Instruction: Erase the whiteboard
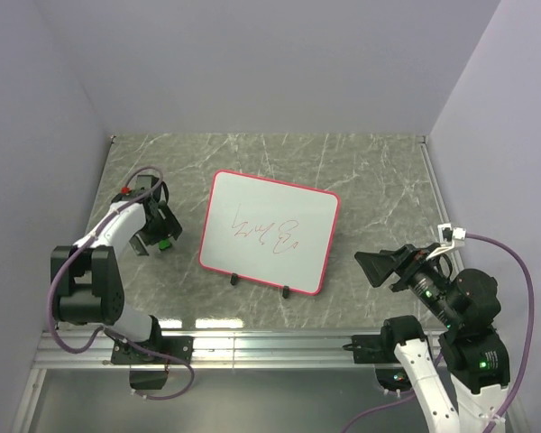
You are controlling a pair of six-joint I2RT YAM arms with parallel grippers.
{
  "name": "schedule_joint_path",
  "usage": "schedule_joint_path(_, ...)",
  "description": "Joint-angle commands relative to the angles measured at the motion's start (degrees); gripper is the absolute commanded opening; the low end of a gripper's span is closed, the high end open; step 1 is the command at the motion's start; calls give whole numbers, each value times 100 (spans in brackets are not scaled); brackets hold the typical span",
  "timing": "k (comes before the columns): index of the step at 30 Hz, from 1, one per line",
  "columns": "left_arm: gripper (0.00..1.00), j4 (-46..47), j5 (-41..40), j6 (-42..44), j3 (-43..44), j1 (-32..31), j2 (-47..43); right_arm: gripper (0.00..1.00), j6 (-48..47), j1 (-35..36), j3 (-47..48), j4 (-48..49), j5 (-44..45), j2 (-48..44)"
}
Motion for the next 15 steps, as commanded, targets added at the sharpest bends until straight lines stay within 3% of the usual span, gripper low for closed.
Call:
schedule_joint_path(1, 90, 439, -14, 321, 133, 91, 164, 100, 106, 43, -66, 155, 31, -70)
schedule_joint_path(10, 89, 738, 127, 243, 301, 319, 841, 100, 238, 43, -145, 366, 119, 26)
schedule_joint_path(15, 81, 940, 100, 155, 292, 381, 903, 100, 291, 52, -216, 358, 110, 0)
